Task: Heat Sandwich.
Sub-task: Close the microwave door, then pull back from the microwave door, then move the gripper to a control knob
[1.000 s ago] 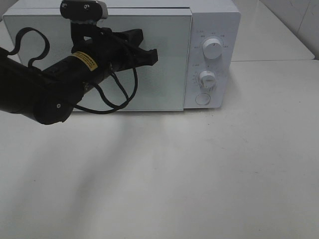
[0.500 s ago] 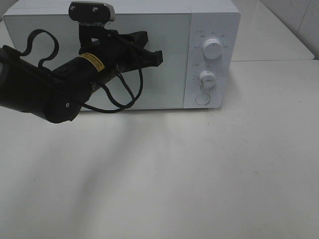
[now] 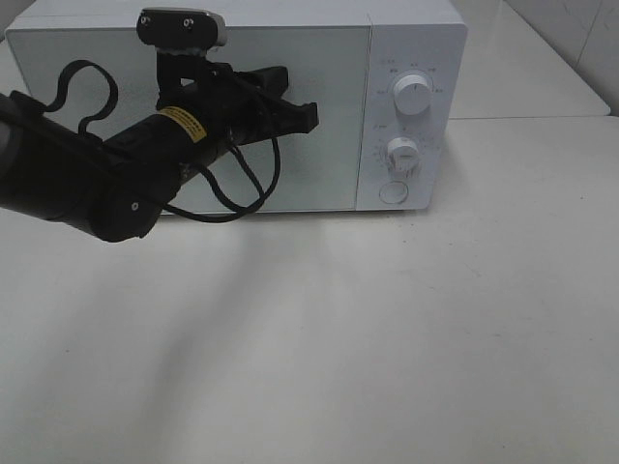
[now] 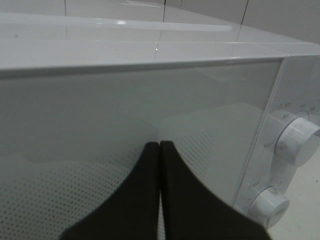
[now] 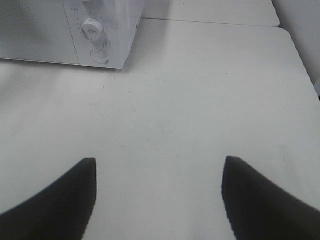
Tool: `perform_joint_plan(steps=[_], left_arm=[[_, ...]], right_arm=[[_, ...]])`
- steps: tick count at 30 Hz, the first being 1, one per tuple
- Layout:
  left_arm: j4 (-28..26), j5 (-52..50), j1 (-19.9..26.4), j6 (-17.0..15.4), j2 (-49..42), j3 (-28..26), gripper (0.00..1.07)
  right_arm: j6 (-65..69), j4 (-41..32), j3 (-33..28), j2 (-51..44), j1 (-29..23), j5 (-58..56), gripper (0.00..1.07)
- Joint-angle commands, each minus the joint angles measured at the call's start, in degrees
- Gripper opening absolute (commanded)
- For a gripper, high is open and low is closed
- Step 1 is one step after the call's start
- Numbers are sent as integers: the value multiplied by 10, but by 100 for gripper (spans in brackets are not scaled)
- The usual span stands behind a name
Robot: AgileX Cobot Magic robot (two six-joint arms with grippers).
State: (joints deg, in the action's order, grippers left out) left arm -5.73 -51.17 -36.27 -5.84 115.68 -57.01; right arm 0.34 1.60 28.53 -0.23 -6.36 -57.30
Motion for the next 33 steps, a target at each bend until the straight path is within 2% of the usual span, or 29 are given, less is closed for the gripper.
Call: perform_joint_plan(steps=[1, 15, 19, 22, 23, 24, 25, 27, 28, 29, 31, 33], left_arm=[[-48, 5, 0, 2, -8, 9, 0], [-52, 10, -25, 4, -71, 125, 0], [-42, 52, -28, -9, -99, 152, 1], [-12, 158, -28, -21, -136, 157, 27], [-12, 158, -28, -21, -136, 157, 27], [-3, 186, -28, -28, -146, 157, 41], [6, 230, -28, -37, -164, 157, 70], [6, 285, -28, -37, -183, 157, 97], [6, 285, -28, -37, -183, 157, 97], [5, 314, -28, -37, -195, 157, 102], [6, 383, -28, -26, -230, 157, 99], [6, 399, -28, -26, -238, 157, 99]], right_arm=[[3, 1, -1, -16, 5, 3, 68], [3, 1, -1, -16, 5, 3, 68], [3, 1, -1, -16, 5, 3, 68], [3, 1, -1, -16, 5, 3, 68], [3, 1, -1, -16, 5, 3, 68], [3, 1, -1, -16, 5, 3, 68], [3, 1, -1, -16, 5, 3, 68], [3, 1, -1, -16, 5, 3, 68], [3, 1, -1, -16, 5, 3, 68], [3, 1, -1, -16, 5, 3, 68], [3, 1, -1, -16, 5, 3, 68], [3, 1, -1, -16, 5, 3, 68]])
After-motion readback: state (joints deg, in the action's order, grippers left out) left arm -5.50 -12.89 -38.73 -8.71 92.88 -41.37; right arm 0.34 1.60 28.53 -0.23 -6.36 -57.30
